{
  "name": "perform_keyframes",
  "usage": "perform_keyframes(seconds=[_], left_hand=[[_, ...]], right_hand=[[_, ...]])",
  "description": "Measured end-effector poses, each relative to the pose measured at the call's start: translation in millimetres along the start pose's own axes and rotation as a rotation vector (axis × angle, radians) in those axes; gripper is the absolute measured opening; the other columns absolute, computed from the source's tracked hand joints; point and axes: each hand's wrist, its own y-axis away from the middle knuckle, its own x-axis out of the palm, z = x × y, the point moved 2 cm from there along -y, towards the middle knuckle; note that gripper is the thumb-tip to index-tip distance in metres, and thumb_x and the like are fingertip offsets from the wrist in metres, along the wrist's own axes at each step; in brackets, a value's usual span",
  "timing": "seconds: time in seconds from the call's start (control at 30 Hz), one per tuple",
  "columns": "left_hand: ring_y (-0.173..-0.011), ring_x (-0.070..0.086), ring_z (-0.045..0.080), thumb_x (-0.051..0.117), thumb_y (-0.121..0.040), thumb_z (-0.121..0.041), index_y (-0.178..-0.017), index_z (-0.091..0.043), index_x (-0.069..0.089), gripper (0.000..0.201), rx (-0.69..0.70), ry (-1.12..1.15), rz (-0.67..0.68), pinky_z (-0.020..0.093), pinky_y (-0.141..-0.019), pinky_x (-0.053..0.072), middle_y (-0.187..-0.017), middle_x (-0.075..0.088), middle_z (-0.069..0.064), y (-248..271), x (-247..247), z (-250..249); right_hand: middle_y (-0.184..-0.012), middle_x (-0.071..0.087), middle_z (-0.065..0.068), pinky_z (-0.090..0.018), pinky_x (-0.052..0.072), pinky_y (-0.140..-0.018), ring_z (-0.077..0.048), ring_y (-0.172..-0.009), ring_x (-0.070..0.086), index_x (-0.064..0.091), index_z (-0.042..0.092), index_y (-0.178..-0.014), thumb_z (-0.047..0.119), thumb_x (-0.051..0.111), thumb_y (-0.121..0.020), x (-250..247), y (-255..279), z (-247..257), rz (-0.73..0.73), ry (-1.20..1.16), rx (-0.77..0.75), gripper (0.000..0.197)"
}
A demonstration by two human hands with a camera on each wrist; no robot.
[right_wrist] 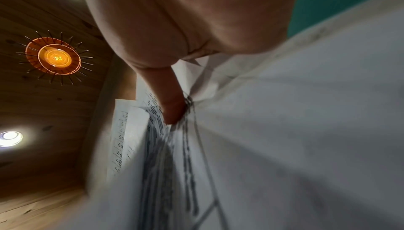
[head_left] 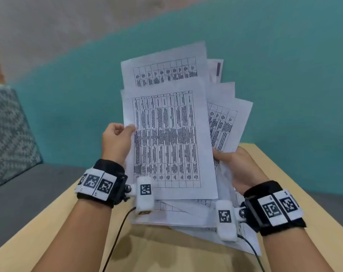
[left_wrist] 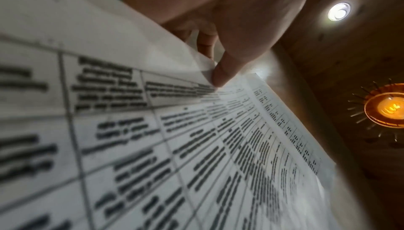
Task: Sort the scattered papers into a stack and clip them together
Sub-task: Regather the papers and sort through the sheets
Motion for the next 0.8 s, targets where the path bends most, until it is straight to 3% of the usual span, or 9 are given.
perform_keyframes(seconds=[0.17, 0.23, 0.3, 0.43, 0.5, 0.57, 0.63, 0.7, 0.8], left_hand=[[-0.092, 0.042, 0.022, 0.068, -0.096, -0.033, -0.099, -0.016, 0.045, 0.028, -0.126, -0.008, 0.092, 0.034, -0.081, 0.036, -0.098, 0.046, 0.001, 4, 10, 5], [-0.083, 0.042, 0.02, 0.071, -0.094, -0.029, -0.109, -0.016, 0.044, 0.033, -0.138, -0.004, 0.082, 0.032, -0.072, 0.036, -0.098, 0.045, 0.001, 7, 13, 5], [-0.079, 0.046, 0.014, 0.072, -0.092, -0.02, -0.121, -0.016, 0.044, 0.041, -0.151, 0.026, 0.083, 0.032, -0.075, 0.039, -0.097, 0.048, -0.001, 10, 15, 4], [-0.102, 0.054, 0.021, 0.072, -0.084, -0.005, -0.127, -0.01, 0.05, 0.049, -0.252, 0.105, 0.122, 0.04, -0.094, 0.044, -0.106, 0.057, 0.002, 9, 11, 3], [-0.093, 0.059, 0.025, 0.073, -0.081, -0.003, -0.108, -0.006, 0.063, 0.029, -0.299, 0.123, 0.174, 0.036, -0.084, 0.048, -0.103, 0.065, 0.008, 6, 8, 2], [-0.074, 0.063, 0.023, 0.075, -0.081, -0.002, -0.096, -0.005, 0.067, 0.018, -0.321, 0.157, 0.192, 0.029, -0.066, 0.051, -0.092, 0.068, 0.011, 5, 6, 3], [-0.078, 0.071, 0.024, 0.076, -0.081, 0.001, -0.095, -0.003, 0.07, 0.016, -0.297, 0.204, 0.183, 0.03, -0.068, 0.059, -0.094, 0.075, 0.011, 6, 5, 2], [-0.09, 0.074, 0.028, 0.075, -0.082, 0.004, -0.099, -0.002, 0.072, 0.019, -0.227, 0.239, 0.187, 0.038, -0.084, 0.061, -0.102, 0.078, 0.013, 8, 6, -2], [-0.083, 0.075, 0.021, 0.073, -0.085, 0.005, -0.108, -0.008, 0.073, 0.026, -0.083, 0.254, 0.21, 0.034, -0.076, 0.062, -0.1, 0.079, 0.007, 14, 11, -10]], right_hand=[[-0.118, 0.075, -0.013, -0.051, 0.05, -0.104, -0.033, -0.114, 0.069, 0.071, 0.004, -0.118, -0.006, 0.064, -0.085, -1, 1, -1, -0.018, 0.044, 0.007, 0.035], [-0.111, 0.077, -0.015, -0.046, 0.057, -0.092, -0.035, -0.108, 0.072, 0.072, 0.001, -0.114, -0.01, 0.059, -0.088, -2, 2, 0, -0.022, 0.071, 0.028, 0.031], [-0.106, 0.077, -0.017, -0.042, 0.062, -0.079, -0.035, -0.102, 0.074, 0.072, -0.001, -0.112, -0.01, 0.057, -0.09, -3, 2, -1, -0.02, 0.092, 0.035, 0.028], [-0.109, 0.075, -0.023, -0.051, 0.059, -0.089, -0.041, -0.104, 0.071, 0.071, -0.002, -0.113, -0.004, 0.054, -0.094, -3, -1, -5, -0.023, 0.135, 0.052, 0.026], [-0.107, 0.075, -0.021, -0.047, 0.059, -0.083, -0.038, -0.098, 0.073, 0.072, 0.0, -0.113, 0.006, 0.054, -0.097, -2, 1, -4, -0.013, 0.109, 0.065, 0.024], [-0.112, 0.075, -0.014, -0.044, 0.056, -0.087, -0.031, -0.099, 0.073, 0.071, 0.009, -0.12, 0.032, 0.05, -0.104, 2, 4, 1, 0.036, -0.044, 0.089, 0.035], [-0.122, 0.074, -0.008, -0.045, 0.051, -0.098, -0.026, -0.112, 0.071, 0.067, 0.017, -0.13, 0.05, 0.039, -0.105, 2, 8, 6, 0.07, -0.141, 0.086, 0.049], [-0.124, 0.073, -0.008, -0.045, 0.05, -0.103, -0.024, -0.114, 0.07, 0.067, 0.015, -0.129, 0.039, 0.053, -0.102, 2, 6, 6, 0.043, -0.042, 0.034, 0.039], [-0.107, 0.079, -0.003, -0.045, 0.054, -0.1, -0.022, -0.101, 0.075, 0.073, 0.011, -0.114, 0.009, 0.073, -0.09, -4, 0, 3, -0.178, 0.206, -0.098, 0.024]])
